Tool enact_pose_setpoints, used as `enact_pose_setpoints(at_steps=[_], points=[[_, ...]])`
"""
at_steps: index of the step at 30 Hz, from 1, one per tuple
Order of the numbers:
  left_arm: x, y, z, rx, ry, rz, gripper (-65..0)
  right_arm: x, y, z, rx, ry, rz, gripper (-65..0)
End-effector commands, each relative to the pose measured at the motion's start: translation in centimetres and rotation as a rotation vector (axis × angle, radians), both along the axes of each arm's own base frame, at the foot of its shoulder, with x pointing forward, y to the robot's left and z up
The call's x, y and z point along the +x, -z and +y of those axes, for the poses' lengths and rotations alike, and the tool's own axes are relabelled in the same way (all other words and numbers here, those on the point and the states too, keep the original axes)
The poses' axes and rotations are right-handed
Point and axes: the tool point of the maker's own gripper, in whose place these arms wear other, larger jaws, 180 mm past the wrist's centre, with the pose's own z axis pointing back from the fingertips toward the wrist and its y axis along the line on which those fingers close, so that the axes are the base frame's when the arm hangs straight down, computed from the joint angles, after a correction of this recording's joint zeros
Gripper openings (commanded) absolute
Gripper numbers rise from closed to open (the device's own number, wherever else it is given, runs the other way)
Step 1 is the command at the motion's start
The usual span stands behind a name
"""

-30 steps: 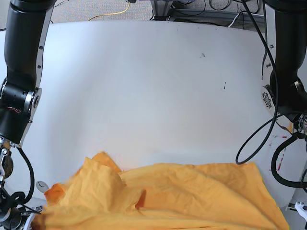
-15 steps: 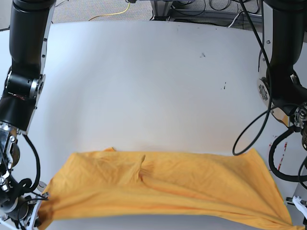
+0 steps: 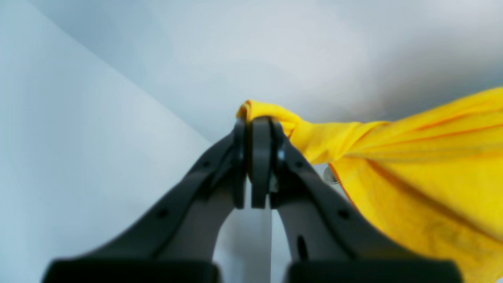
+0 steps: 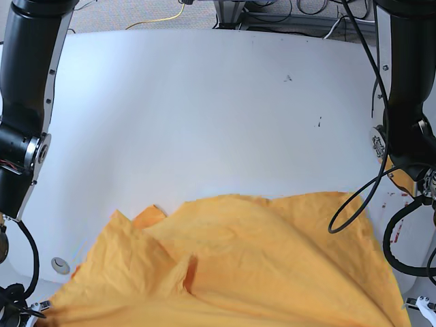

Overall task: Layout the t-shirt on the table in an organized manner, then fold the t-shirt properly
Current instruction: 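Swing the held orange shirt away from the robot with both grippers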

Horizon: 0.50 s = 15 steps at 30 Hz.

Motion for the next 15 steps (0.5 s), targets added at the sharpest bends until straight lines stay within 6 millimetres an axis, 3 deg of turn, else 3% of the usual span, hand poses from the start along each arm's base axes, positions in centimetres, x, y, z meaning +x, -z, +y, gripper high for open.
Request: enact_pose_setpoints(at_steps=[1, 4, 15], points=[[-0.7, -2.2, 0.3, 0.006, -0.008, -0.062, -65.0, -0.5, -2.8, -1.1, -0.006, 0.02, -0.063, -65.0], [-0.7, -2.2, 0.4, 0.004, -0.011, -0.061, -65.0, -1.2, -2.5, -2.7, -0.018, 0.055, -0.042, -65.0], [-0.8, -1.3, 1.0, -0.002, -0.044, -0.016, -65.0, -2.6, -0.3, -5.4, -0.037, 0.113, 0.022, -65.0]])
